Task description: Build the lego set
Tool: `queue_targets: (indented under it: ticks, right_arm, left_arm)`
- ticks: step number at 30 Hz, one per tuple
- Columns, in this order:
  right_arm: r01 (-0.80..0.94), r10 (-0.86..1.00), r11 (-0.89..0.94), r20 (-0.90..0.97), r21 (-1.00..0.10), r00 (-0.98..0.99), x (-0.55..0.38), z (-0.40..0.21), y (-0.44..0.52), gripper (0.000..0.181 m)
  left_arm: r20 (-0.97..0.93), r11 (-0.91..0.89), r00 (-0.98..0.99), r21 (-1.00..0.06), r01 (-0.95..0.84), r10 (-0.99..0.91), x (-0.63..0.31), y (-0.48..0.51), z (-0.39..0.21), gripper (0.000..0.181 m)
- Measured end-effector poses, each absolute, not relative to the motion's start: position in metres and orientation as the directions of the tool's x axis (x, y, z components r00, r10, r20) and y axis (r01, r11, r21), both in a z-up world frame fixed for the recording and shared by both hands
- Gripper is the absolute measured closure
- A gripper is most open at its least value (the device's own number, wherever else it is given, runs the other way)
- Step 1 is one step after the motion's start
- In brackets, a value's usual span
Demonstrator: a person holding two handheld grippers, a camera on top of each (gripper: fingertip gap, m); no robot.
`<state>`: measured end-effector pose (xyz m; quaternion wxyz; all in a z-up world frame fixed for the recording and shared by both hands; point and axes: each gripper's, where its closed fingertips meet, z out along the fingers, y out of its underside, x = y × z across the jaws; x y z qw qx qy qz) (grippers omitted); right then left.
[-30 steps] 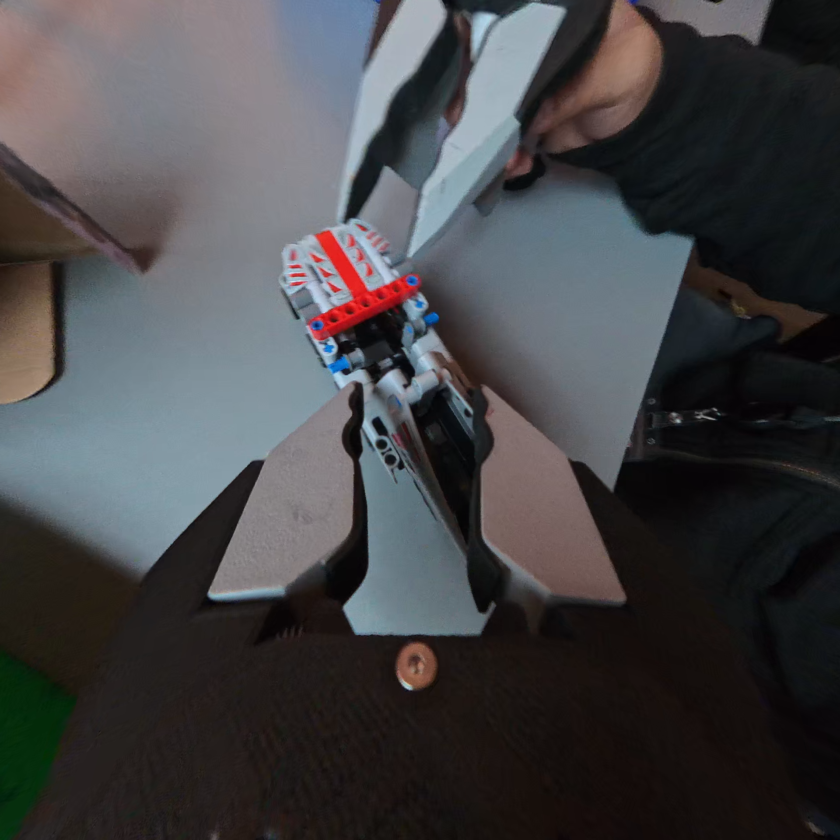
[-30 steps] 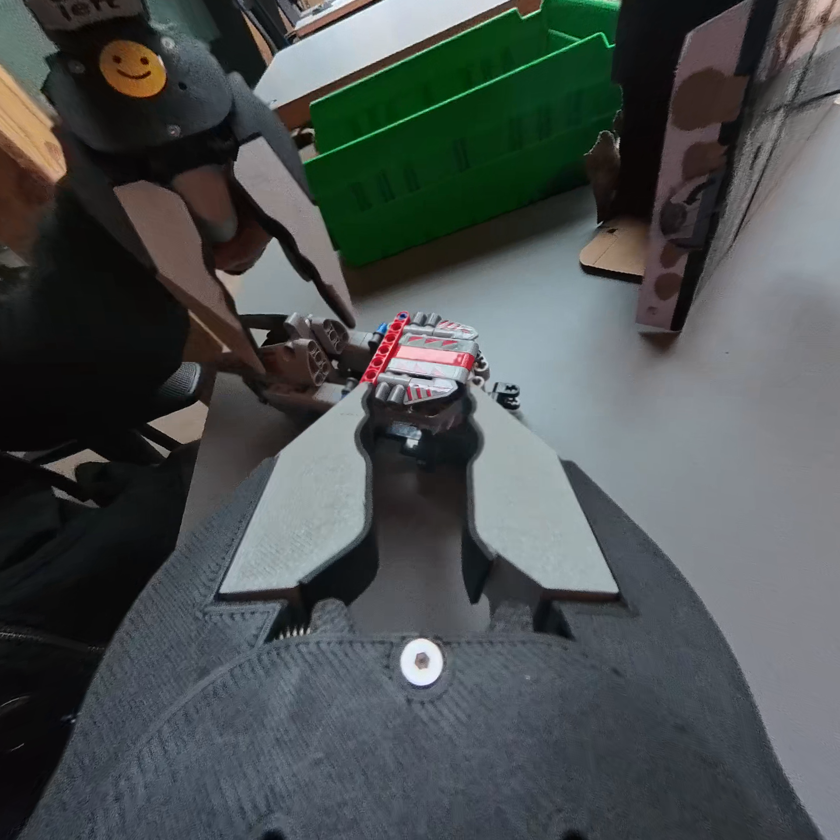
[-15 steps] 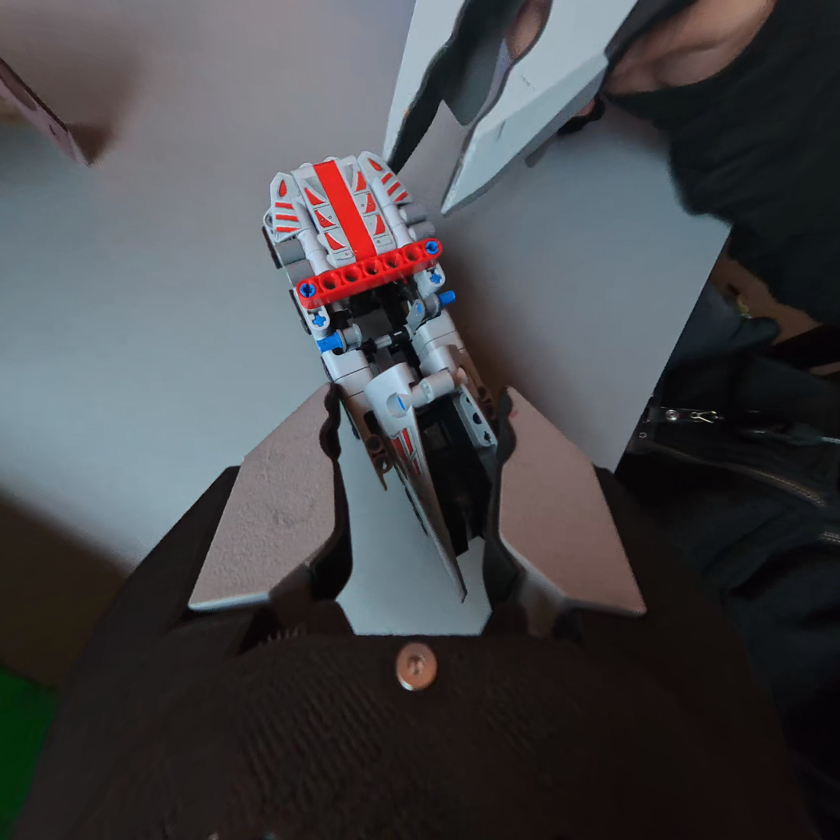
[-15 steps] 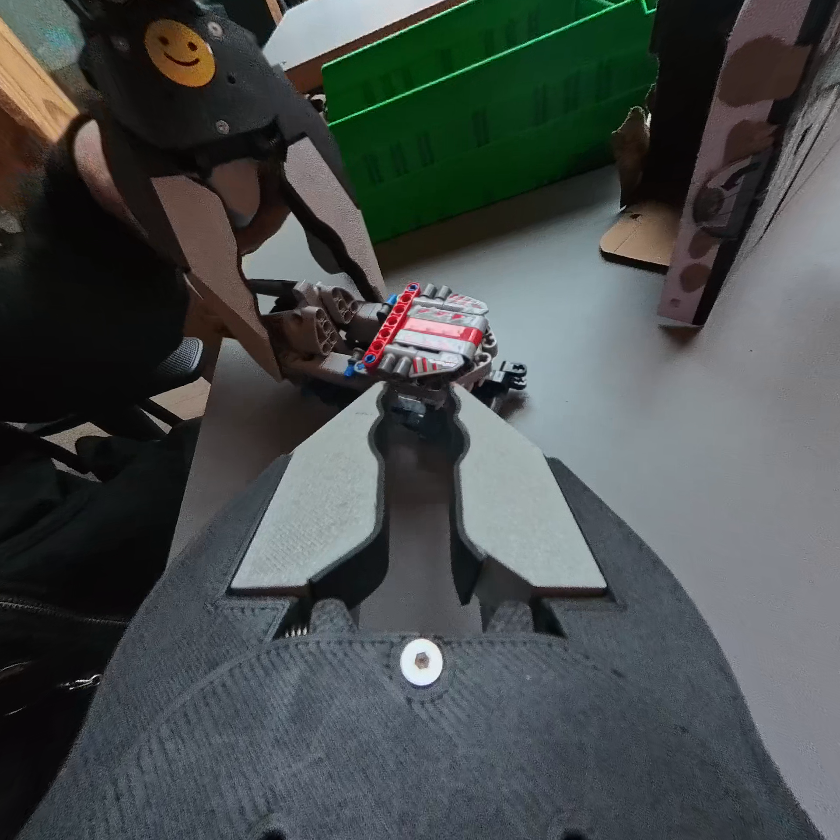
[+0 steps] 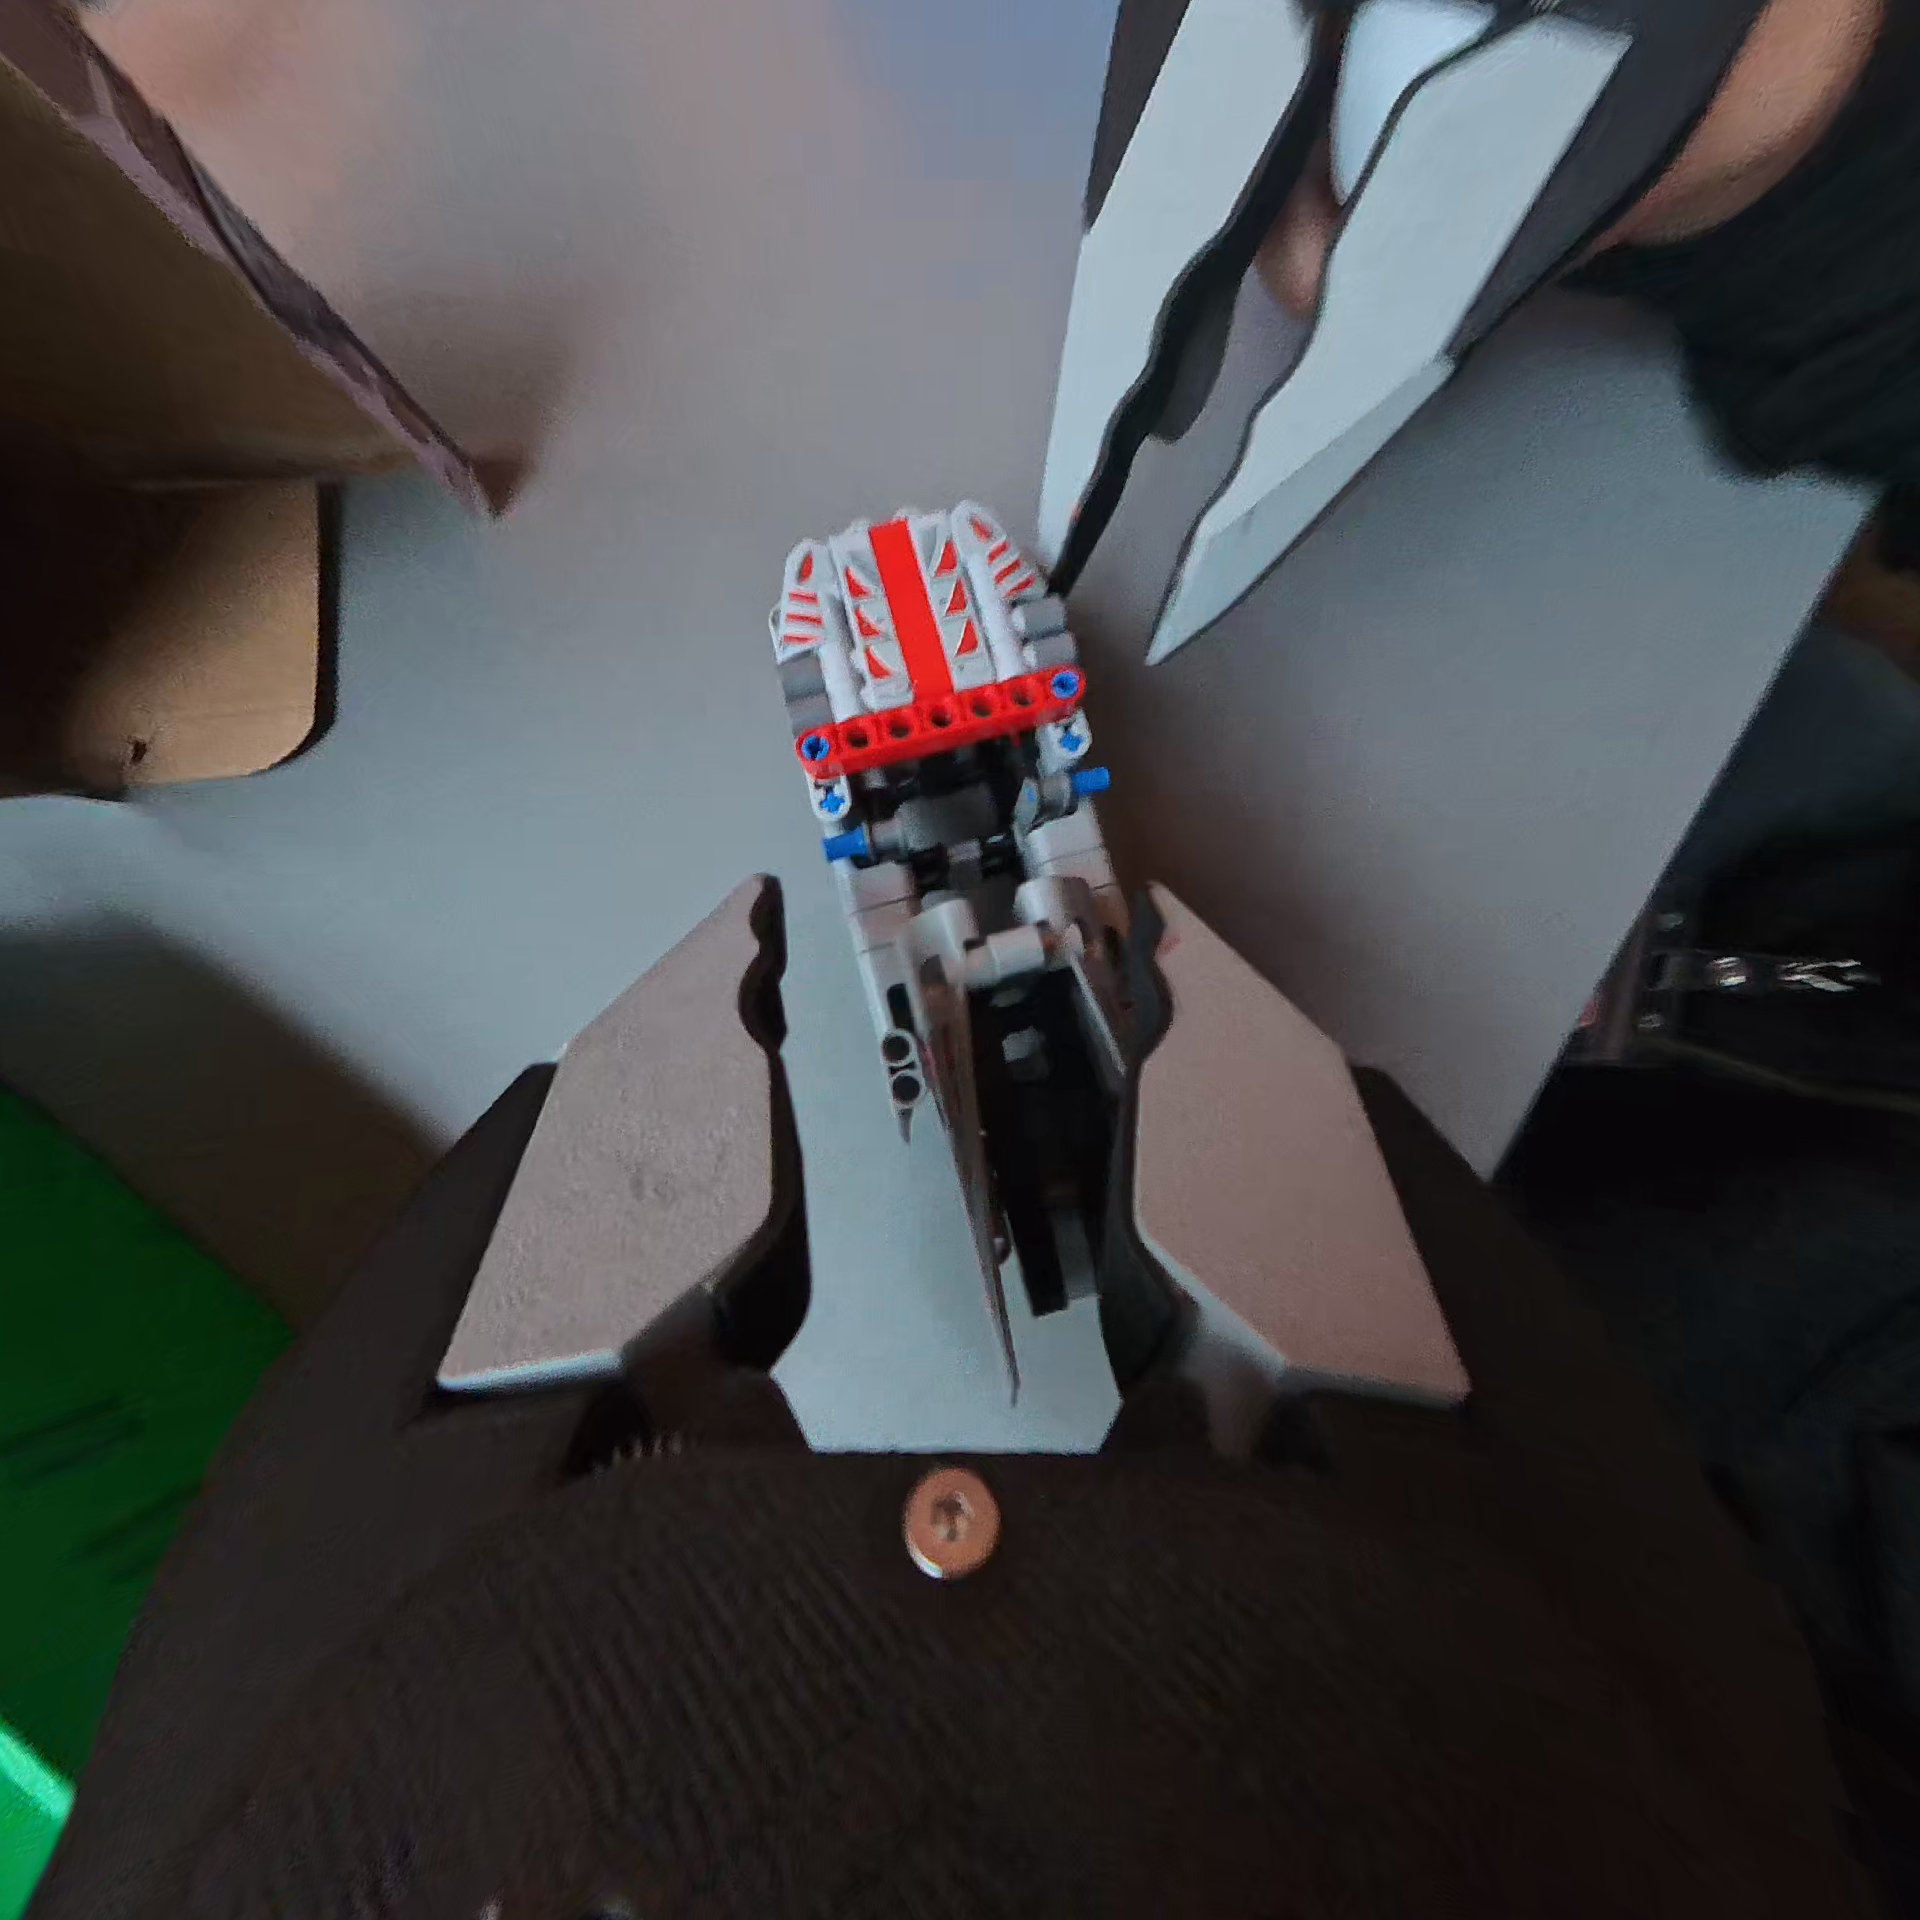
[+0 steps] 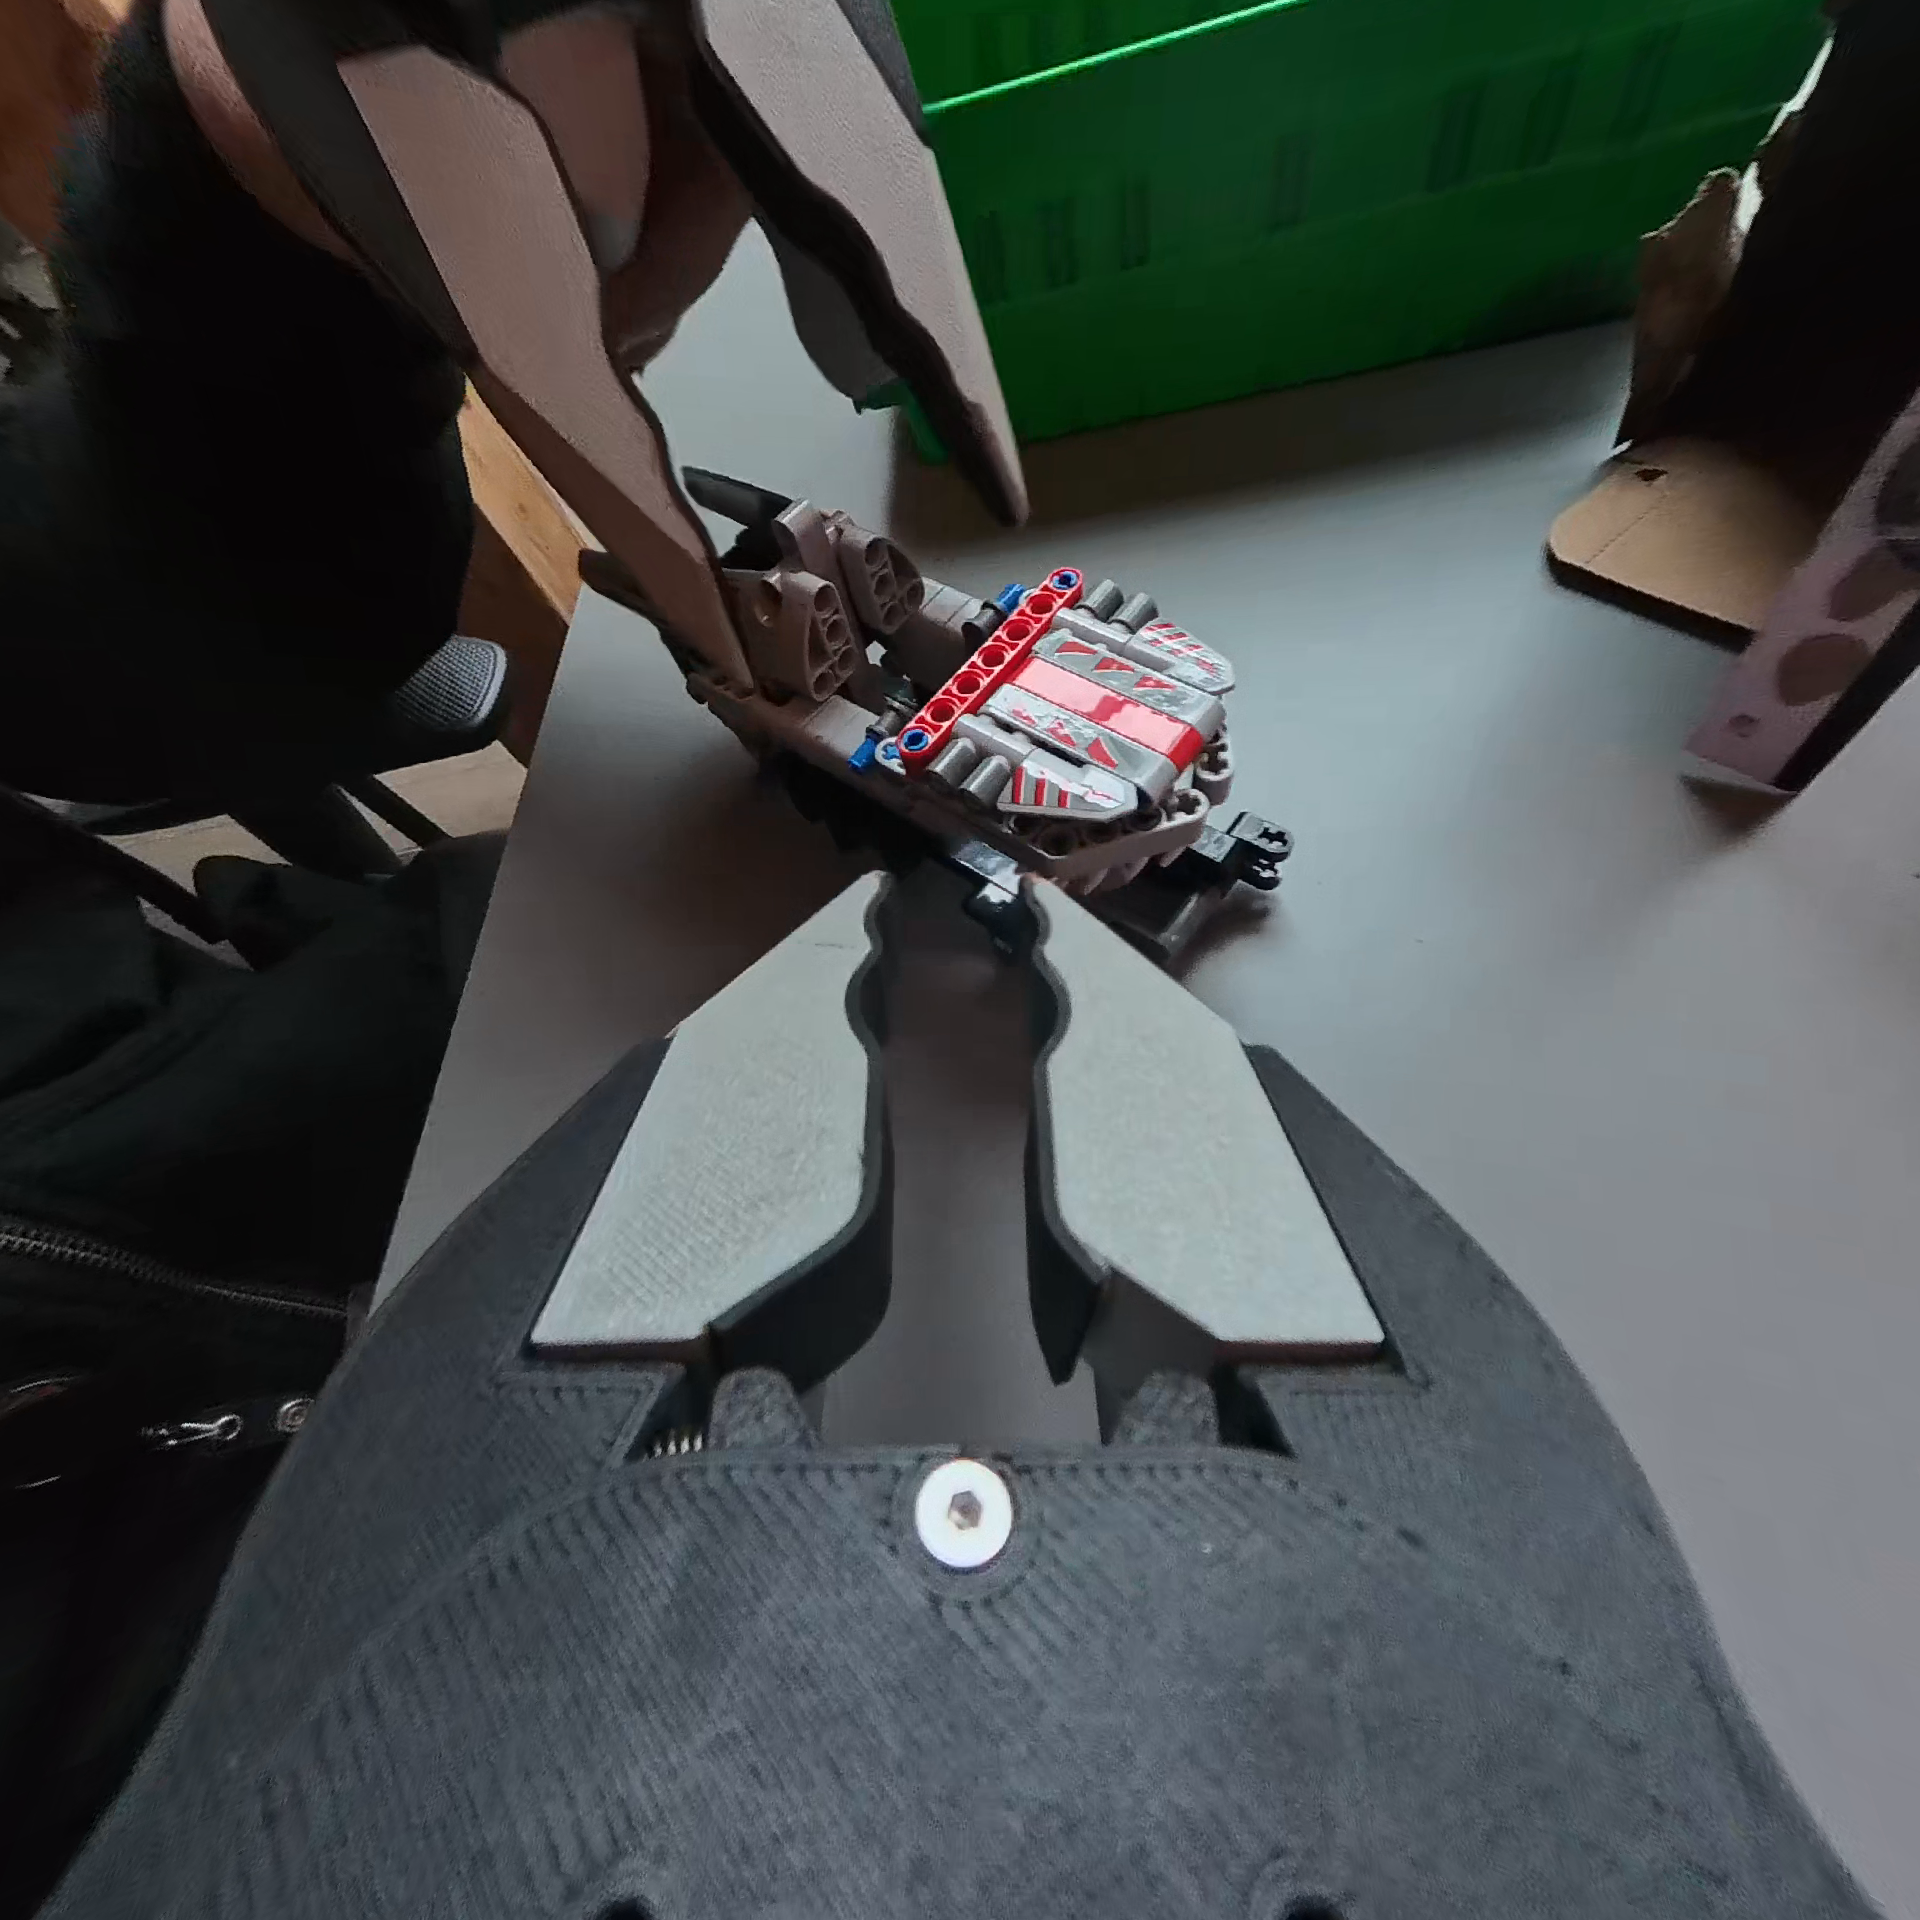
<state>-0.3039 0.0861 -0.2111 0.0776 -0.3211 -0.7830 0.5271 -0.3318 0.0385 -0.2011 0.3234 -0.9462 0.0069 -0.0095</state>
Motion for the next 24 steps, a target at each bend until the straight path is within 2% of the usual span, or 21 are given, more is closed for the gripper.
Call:
queue_targets:
  ticks: [1,3,9,15,22,24]
  right_arm:
    - [0.42,0.585,0.247,-0.211,-0.874,-0.783,-0.304,-0.212,0.085,0.162]
    - [0.42,0.598,0.27,-0.191,-0.866,-0.778,-0.305,-0.216,0.087,0.163]
    - [0.428,0.615,0.241,-0.204,-0.871,-0.762,-0.307,-0.212,0.094,0.164]
    - [0.396,0.598,0.238,-0.188,-0.887,-0.779,-0.305,-0.206,0.09,0.164]
    - [0.343,0.625,0.27,-0.107,-0.899,-0.773,-0.309,-0.205,0.089,0.164]
    - [0.359,0.631,0.277,-0.112,-0.891,-0.767,-0.31,-0.209,0.089,0.164]
  left_arm:
    - [-0.01,-0.81,1.0,-0.587,-0.021,-0.019,-0.333,0.038,-0.207,0.117]
    - [0.019,-0.8,0.999,-0.6,-0.03,-0.051,-0.325,0.044,-0.209,0.125]
    - [0.099,-0.792,0.991,-0.611,-0.009,-0.088,-0.318,0.044,-0.213,0.119]
    - [0.144,-0.772,0.964,-0.63,-0.086,-0.225,-0.317,0.028,-0.212,0.12]
    - [0.074,-0.77,0.982,-0.631,-0.09,-0.175,-0.324,0.034,-0.209,0.116]
    - [0.018,-0.736,0.986,-0.668,-0.113,-0.167,-0.325,0.041,-0.196,0.125]
